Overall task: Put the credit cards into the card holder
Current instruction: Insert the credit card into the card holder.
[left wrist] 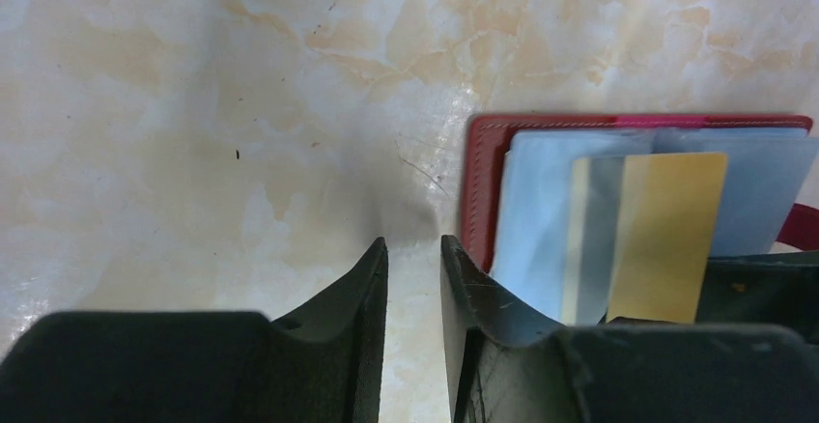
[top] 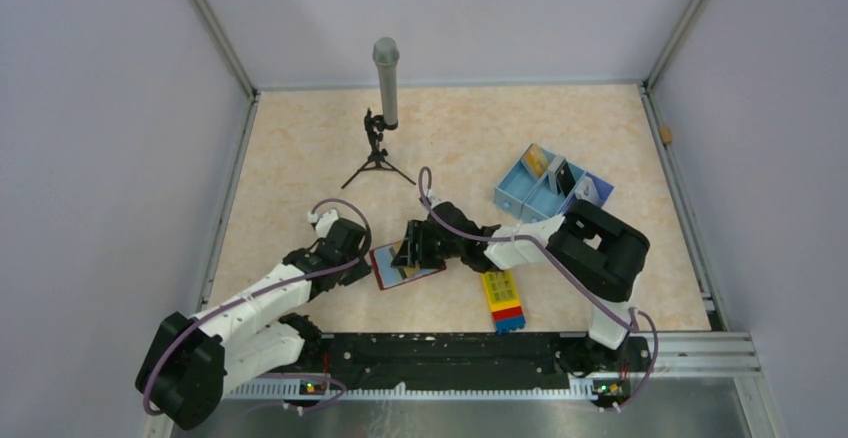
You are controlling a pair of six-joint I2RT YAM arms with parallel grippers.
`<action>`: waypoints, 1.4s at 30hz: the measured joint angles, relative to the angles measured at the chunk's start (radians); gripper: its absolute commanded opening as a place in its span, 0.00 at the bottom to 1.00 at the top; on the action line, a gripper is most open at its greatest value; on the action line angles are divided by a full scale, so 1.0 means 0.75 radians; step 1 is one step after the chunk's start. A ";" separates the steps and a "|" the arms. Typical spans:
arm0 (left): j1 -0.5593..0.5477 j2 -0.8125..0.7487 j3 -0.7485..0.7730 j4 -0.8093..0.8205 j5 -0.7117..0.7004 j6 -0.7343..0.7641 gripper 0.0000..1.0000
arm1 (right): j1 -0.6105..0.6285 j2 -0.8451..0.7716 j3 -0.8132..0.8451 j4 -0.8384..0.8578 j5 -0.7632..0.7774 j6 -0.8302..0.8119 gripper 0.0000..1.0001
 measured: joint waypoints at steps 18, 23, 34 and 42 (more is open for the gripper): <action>0.000 -0.036 0.016 -0.017 0.083 0.041 0.55 | 0.020 -0.123 0.206 -0.612 0.311 -0.439 0.66; 0.000 -0.008 0.048 0.003 0.122 0.051 0.58 | 0.020 -0.135 0.233 -0.674 0.338 -0.510 0.70; 0.000 0.035 0.064 0.133 0.268 0.058 0.59 | 0.017 -0.157 0.233 -0.747 0.370 -0.589 0.69; 0.000 0.140 0.035 0.338 0.399 -0.012 0.58 | -0.023 -0.170 0.212 -0.745 0.360 -0.583 0.56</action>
